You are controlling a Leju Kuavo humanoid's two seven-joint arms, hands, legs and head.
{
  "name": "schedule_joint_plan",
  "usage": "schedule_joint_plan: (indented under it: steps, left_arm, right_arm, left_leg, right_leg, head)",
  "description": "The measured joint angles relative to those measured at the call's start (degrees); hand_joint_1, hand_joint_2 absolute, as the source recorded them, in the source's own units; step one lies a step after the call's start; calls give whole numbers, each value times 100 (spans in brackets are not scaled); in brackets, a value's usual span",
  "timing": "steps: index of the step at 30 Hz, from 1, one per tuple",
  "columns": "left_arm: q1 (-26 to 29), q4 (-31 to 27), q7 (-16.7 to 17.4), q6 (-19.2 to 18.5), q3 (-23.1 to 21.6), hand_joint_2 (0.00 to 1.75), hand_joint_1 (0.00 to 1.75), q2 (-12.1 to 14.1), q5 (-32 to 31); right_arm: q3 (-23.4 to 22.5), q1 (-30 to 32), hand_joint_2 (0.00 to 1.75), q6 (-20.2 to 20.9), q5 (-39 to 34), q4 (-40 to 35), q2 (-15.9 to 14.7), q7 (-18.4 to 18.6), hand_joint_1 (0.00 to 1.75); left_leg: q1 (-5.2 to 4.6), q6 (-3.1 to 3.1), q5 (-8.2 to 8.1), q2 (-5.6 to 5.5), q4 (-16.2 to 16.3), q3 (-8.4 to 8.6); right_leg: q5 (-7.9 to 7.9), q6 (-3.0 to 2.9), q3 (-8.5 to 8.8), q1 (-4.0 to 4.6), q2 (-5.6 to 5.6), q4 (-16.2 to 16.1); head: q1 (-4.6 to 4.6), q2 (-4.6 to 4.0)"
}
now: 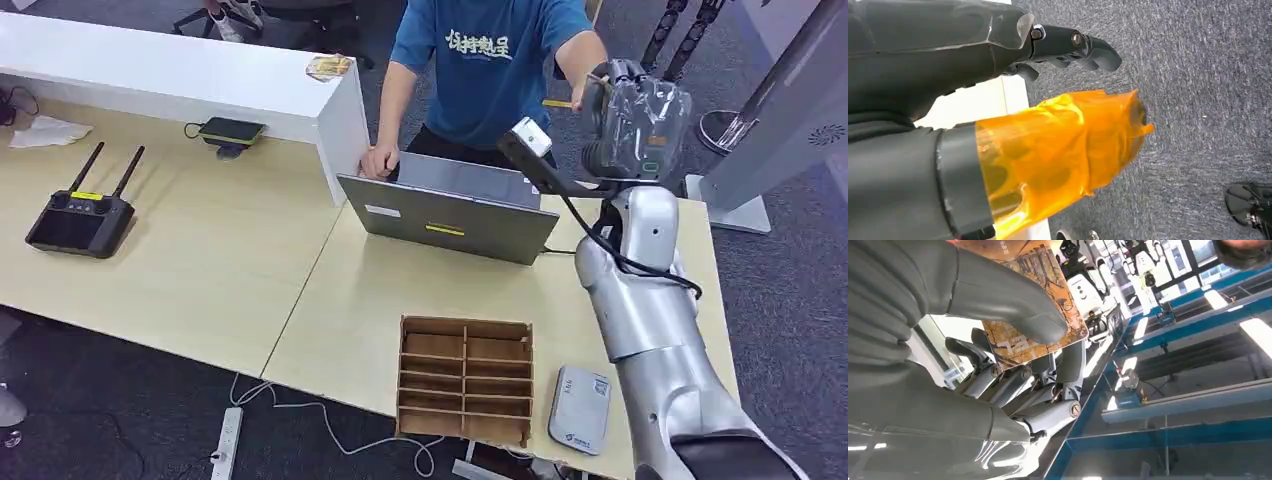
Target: Pass the card to the sensor for recognition and then transmit it.
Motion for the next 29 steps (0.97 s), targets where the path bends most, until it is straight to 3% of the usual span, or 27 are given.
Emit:
schedule_joint_plan:
  steps: [1, 2, 21, 23, 29]
  left_arm:
    - [0, 0, 0, 0, 0, 0, 0, 0, 0]
    - [0, 0, 0, 0, 0, 0, 0, 0, 0]
    - [-2, 0, 9, 2, -2, 0, 0, 0, 0]
    - [-1, 0, 9, 4, -2, 0, 0, -4, 4]
    - [5, -2, 9, 2, 0, 0, 0, -55, 116]
  right_arm:
    - [0, 0, 175, 0, 0, 7, 0, 0, 66]
    - [0, 0, 175, 0, 0, 7, 0, 0, 0]
    - [0, 22, 175, -2, 207, -269, -2, -22, 0]
    - [0, 68, 175, -2, -25, -354, 0, -182, 0]
    - [-151, 511, 175, -2, -1680, -858, 242, -1426, 0]
  left_leg:
    - [0, 0, 0, 0, 0, 0]
    - [0, 0, 0, 0, 0, 0]
    - [0, 0, 0, 0, 0, 0]
    - [0, 0, 0, 0, 0, 0]
    - [1, 0, 0, -1, 0, -1]
  right_leg:
    - [0, 0, 0, 0, 0, 0]
    - [0, 0, 0, 0, 0, 0]
    - [0, 0, 0, 0, 0, 0]
    - [0, 0, 0, 0, 0, 0]
    - [-1, 0, 0, 0, -1, 0]
  head:
    - [0, 0]
    - [0, 0]
    - [0, 0]
    - [0, 0]
    - [-2, 0]
